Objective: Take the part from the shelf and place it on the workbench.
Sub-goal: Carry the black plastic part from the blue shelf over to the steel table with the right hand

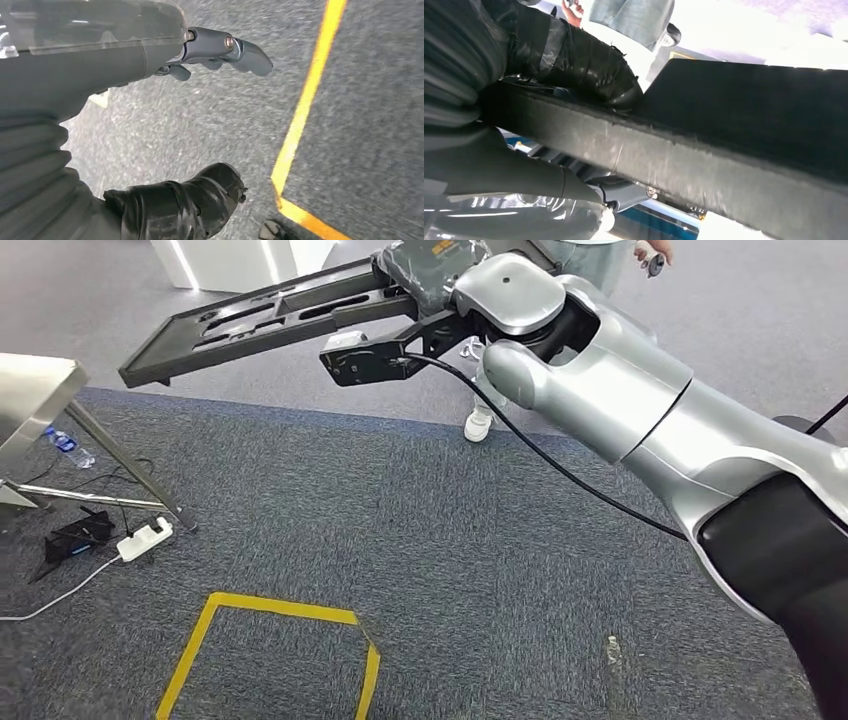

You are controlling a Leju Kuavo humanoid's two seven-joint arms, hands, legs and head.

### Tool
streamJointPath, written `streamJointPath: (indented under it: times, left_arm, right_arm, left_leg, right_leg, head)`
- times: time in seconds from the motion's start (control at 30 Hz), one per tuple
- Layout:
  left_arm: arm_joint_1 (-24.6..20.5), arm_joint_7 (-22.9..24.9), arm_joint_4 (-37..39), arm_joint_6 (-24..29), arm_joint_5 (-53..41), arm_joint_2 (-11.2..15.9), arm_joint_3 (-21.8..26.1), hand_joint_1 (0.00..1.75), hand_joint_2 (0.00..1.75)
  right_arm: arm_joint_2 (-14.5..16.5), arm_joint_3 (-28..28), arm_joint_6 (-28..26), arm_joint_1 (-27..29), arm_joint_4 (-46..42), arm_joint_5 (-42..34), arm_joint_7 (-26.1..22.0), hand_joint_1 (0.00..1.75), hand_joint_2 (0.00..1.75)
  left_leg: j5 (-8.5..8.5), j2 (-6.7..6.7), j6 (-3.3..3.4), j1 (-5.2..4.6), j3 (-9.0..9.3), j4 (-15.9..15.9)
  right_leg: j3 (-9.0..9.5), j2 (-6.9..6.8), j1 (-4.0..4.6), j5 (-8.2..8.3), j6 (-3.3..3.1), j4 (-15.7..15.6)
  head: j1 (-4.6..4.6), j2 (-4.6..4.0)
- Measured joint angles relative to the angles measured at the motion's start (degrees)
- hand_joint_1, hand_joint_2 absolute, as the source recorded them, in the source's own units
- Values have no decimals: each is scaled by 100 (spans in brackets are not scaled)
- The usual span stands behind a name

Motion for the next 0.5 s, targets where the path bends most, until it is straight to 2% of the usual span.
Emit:
streamJointPath:
  times: [0.03, 0.1, 0.17, 0.2, 0.23, 0.27, 0.33, 0.37, 0.4, 0.47, 0.5]
  left_arm:
    - [8, -3, 0, 4, -1, 2, 2, 0, 175]
    - [0, -25, 0, 9, -2, 4, 4, 0, 175]
    - [-13, -72, 0, 10, -1, -3, 5, 0, 175]
    - [-13, -95, 0, 9, 1, -8, 6, 0, 175]
    - [-11, -109, 0, 8, 3, -12, 8, 0, 175]
    - [-10, -115, 0, 8, 6, -13, 11, 0, 175]
    - [-21, -106, 0, 8, 12, -12, 17, 0, 175]
    - [-30, -97, 0, 7, 14, -12, 20, 0, 175]
    - [-36, -87, 0, 5, 15, -13, 21, 0, 175]
    - [-39, -73, 0, 5, 14, -11, 22, 0, 175]
    - [-35, -62, 0, 6, 11, -10, 23, 0, 175]
  right_arm:
    - [0, 0, 1, -12, -4, -1, 1, 175, 175]
    - [-1, 0, 1, -41, -8, 0, 1, 175, 175]
    - [-1, 0, 1, -46, -7, 1, -5, 175, 175]
    - [-1, 0, 1, -40, -6, 0, -16, 175, 175]
    - [1, 0, 0, -35, -6, 0, -31, 175, 175]
    - [2, 0, -1, -37, -6, -1, -47, 175, 175]
    - [3, 0, -3, -65, -5, -1, -66, 175, 175]
    - [2, 0, -3, -83, -3, 0, -68, 175, 175]
    - [2, 0, -2, -96, -1, 0, -69, 175, 175]
    - [7, 0, 1, -108, 2, 0, -75, 175, 175]
    - [9, 0, 2, -110, 2, -1, -80, 175, 175]
  left_leg:
    - [-86, 151, -24, -9, -73, 140]
    - [-411, 509, -57, -29, -350, 757]
    - [-672, 623, -78, -25, -657, 1437]
    - [-671, 638, -79, -25, -699, 1544]
    - [-570, 652, -74, -26, -622, 1423]
    - [-397, 696, -63, -31, -431, 1088]
    - [-150, 901, -20, -76, -9, 309]
    - [-103, 974, 15, -106, 115, 74]
    - [-111, 999, 49, -136, 155, -21]
    - [-95, 884, 115, -147, 166, -47]
    - [-86, 824, 137, -135, 179, -71]
  right_leg:
    - [14, -74, -2, 21, -39, -32]
    - [26, -213, 19, 37, -86, -62]
    - [23, -356, 47, 32, -105, -62]
    - [23, -426, 59, 27, -109, -60]
    - [23, -493, 69, 20, -112, -56]
    - [27, -557, 79, 10, -110, -51]
    - [32, -675, 109, -17, -89, -39]
    - [31, -725, 126, -29, -70, -36]
    - [34, -770, 142, -39, -48, -35]
    - [48, -859, 153, -66, 4, -36]
    - [44, -816, 141, -107, 36, 0]
  head:
    - [-14, 0]
    - [-43, 0]
    - [-50, 0]
    - [-51, 0]
    - [-50, 0]
    - [-51, 0]
    - [-47, 0]
    - [-46, 0]
    - [-41, 0]
    - [-39, 1]
    - [-35, 1]
